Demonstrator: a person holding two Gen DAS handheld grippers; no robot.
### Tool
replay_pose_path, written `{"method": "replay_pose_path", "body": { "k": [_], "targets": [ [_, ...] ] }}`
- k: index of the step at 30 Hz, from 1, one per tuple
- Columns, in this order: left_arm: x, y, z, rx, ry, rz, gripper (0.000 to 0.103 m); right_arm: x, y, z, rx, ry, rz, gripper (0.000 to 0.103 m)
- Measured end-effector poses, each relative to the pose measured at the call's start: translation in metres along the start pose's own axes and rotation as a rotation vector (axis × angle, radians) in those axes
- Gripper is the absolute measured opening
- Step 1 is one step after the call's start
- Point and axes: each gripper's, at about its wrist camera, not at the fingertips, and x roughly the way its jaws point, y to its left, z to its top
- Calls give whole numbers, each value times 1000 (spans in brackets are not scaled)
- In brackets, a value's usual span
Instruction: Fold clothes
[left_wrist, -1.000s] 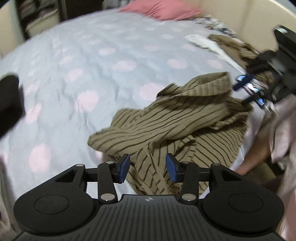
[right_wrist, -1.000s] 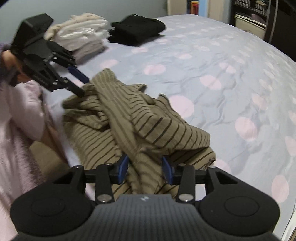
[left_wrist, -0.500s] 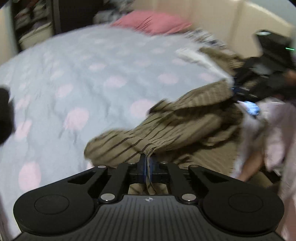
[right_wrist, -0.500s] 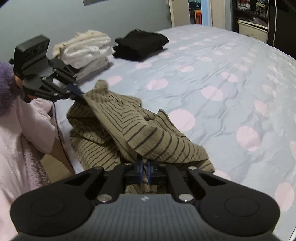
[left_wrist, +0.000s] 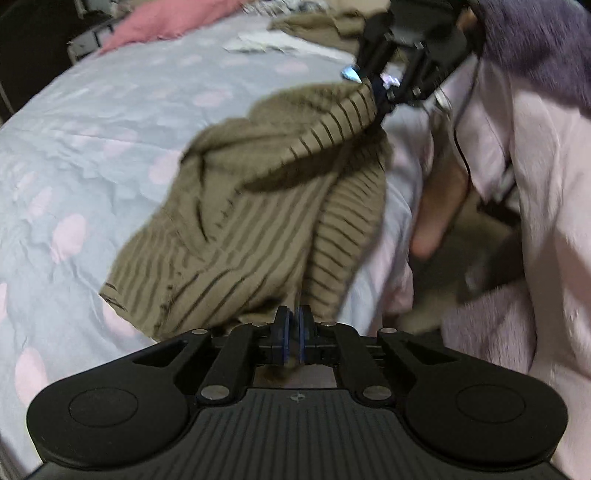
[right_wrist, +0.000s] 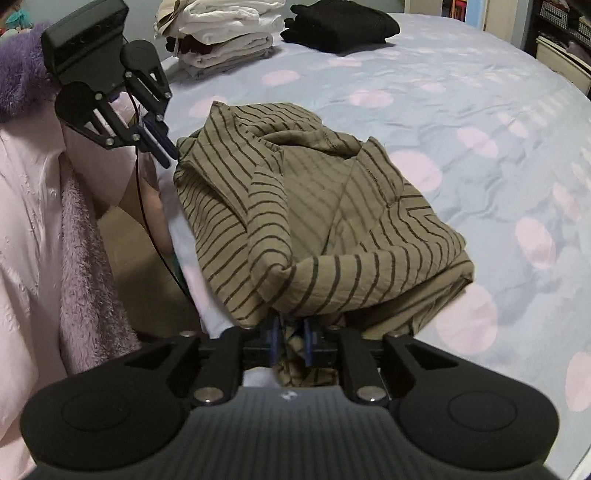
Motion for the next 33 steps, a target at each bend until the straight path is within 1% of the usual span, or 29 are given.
{"method": "replay_pose_path", "body": {
  "k": [1,2,3,4,5,7,9,12,14,15,16,18,21,22,24,25,26,27,28,29,30,32,33],
  "targets": [
    [-3,-2,-2,10,7,-1,6,-5,2,0,-4,-6,-9,28],
    [-7,-4,-3,13,-1,-2,11,-10,5,0,-9,-15,-16,28],
    [-11,-6,-4,16,-10,-4,14,-15,7,0,-15,-26,-23,29],
    [-16,-8,-4,14,-25,-1,17,-20,10,1,-20,-42,-33,31],
    [-21,-10,-3,12,-43,4,17,-25,13,2,-27,-60,-43,36],
    [-30,-11,-1,4,-74,23,17,-32,20,5,-47,-92,-55,39],
    [-36,-9,3,-6,-109,55,18,-36,26,11,-74,-115,-58,40],
    [-39,-2,11,-12,-140,123,29,-33,32,21,-91,-141,-53,44],
    [-34,9,15,-25,-141,167,39,-22,33,30,-98,-132,-45,50],
    [-31,14,17,-32,-141,178,41,-15,34,33,-103,-119,-41,52],
    [-26,20,19,-38,-127,173,44,-8,35,37,-109,-103,-37,55],
    [-14,31,22,-51,-96,161,45,3,37,41,-115,-69,-33,56],
    [3,46,25,-74,-42,144,45,21,31,42,-96,-20,-36,56],
    [9,51,23,-86,-20,129,45,24,29,41,-87,-11,-28,54],
    [16,56,19,-114,-3,98,45,26,25,37,-80,0,-2,43],
    [17,57,16,-126,1,77,43,25,24,34,-85,3,14,31],
    [17,58,14,-137,6,56,37,23,26,32,-93,3,22,23],
    [17,58,11,-143,-2,42,33,21,27,30,-100,3,26,23],
    [14,56,10,-136,-14,34,21,19,29,27,-108,3,31,23],
    [11,54,9,-129,-26,26,16,16,30,25,-112,1,42,23],
    [9,51,9,-121,-38,18,13,15,31,24,-114,2,54,23],
    [0,44,8,-94,-66,-3,9,13,33,21,-119,14,71,24],
    [-4,40,6,-85,-69,-25,8,13,34,19,-122,21,79,24]
  ]
}}
